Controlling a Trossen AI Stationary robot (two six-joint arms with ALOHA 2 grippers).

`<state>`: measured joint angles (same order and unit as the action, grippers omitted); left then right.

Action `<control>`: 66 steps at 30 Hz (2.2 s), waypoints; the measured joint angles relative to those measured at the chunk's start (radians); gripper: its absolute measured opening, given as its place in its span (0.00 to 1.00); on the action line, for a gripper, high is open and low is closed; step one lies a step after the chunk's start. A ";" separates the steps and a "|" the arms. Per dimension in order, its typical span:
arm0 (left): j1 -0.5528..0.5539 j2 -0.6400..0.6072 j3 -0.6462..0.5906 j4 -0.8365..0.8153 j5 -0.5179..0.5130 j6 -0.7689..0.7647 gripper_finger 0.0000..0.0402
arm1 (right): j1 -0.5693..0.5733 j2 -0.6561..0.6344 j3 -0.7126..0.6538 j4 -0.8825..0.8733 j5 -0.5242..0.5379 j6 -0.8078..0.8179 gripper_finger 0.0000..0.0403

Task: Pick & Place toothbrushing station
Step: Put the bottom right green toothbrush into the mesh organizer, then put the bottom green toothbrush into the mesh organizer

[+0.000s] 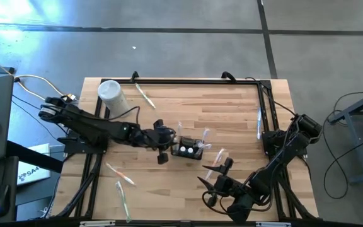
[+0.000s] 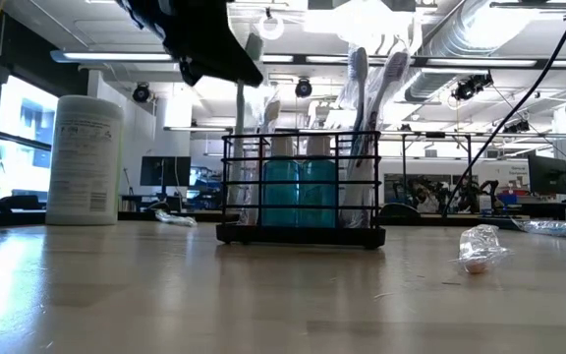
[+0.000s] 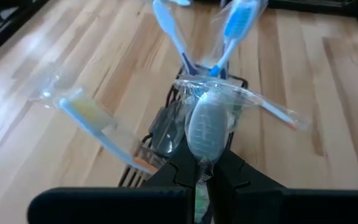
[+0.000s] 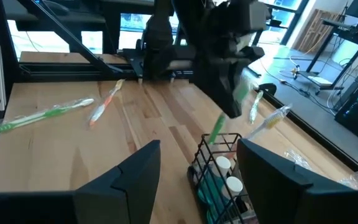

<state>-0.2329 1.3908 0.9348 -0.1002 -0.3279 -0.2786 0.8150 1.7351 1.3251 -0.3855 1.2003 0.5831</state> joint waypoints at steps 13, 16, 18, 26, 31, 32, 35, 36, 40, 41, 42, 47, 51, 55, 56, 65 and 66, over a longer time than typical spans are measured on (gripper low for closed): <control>0.000 0.051 -0.050 0.124 0.001 -0.007 0.02 | 0.000 0.000 0.000 0.000 -0.030 0.000 0.51; 0.013 0.050 -0.090 0.185 0.005 -0.019 0.02 | 0.000 0.000 0.000 0.000 -0.030 0.000 0.51; 0.028 0.050 -0.105 0.195 0.007 -0.044 0.02 | 0.000 0.000 0.000 0.000 -0.030 0.000 0.51; 0.042 0.053 -0.116 0.221 0.118 -0.011 0.15 | 0.000 0.000 0.000 0.000 -0.032 0.000 0.51; 0.042 0.052 -0.116 0.225 0.143 -0.007 0.21 | 0.000 0.000 0.000 -0.002 -0.032 0.000 0.51; 0.043 0.052 -0.116 0.230 0.140 -0.009 0.22 | 0.000 0.000 0.000 -0.003 -0.032 0.000 0.51; 0.043 0.052 -0.115 0.231 0.129 -0.014 0.26 | 0.000 0.000 0.000 -0.003 -0.032 0.000 0.51; 0.043 0.046 -0.115 0.230 0.122 -0.014 0.27 | 0.000 0.000 0.000 -0.004 -0.032 0.000 0.51; 0.043 0.036 -0.112 0.237 0.109 -0.018 0.35 | 0.000 0.000 0.000 -0.004 -0.033 0.000 0.51; 0.043 0.036 -0.113 0.230 0.109 -0.018 0.37 | 0.000 0.000 0.000 -0.004 -0.033 0.000 0.51; 0.043 0.032 -0.114 0.227 0.109 -0.018 0.40 | 0.000 0.000 0.000 -0.005 -0.033 0.000 0.51; 0.043 0.013 -0.114 0.223 0.109 -0.016 0.52 | 0.000 0.000 0.000 -0.007 -0.033 0.000 0.51; 0.043 -0.035 -0.114 0.204 0.108 -0.015 0.57 | 0.000 0.000 0.000 -0.007 -0.042 0.000 0.51; 0.043 -0.097 -0.114 0.132 0.085 -0.015 0.57 | 0.000 0.000 0.000 -0.007 -0.051 0.000 0.51; 0.043 -0.112 -0.114 0.115 0.079 -0.015 0.57 | 0.000 0.000 0.000 -0.007 -0.051 0.000 0.51; -0.002 -0.256 -0.112 -0.139 0.268 0.020 0.54 | 0.000 0.000 0.000 -0.021 -0.056 0.000 0.51; -0.024 -0.265 -0.111 -0.178 0.279 0.020 0.54 | 0.000 0.000 0.000 -0.022 -0.056 0.000 0.51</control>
<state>-0.2566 1.1257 0.8238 -0.2778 -0.0485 -0.2588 0.8150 1.7355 1.3251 -0.4074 1.1439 0.5835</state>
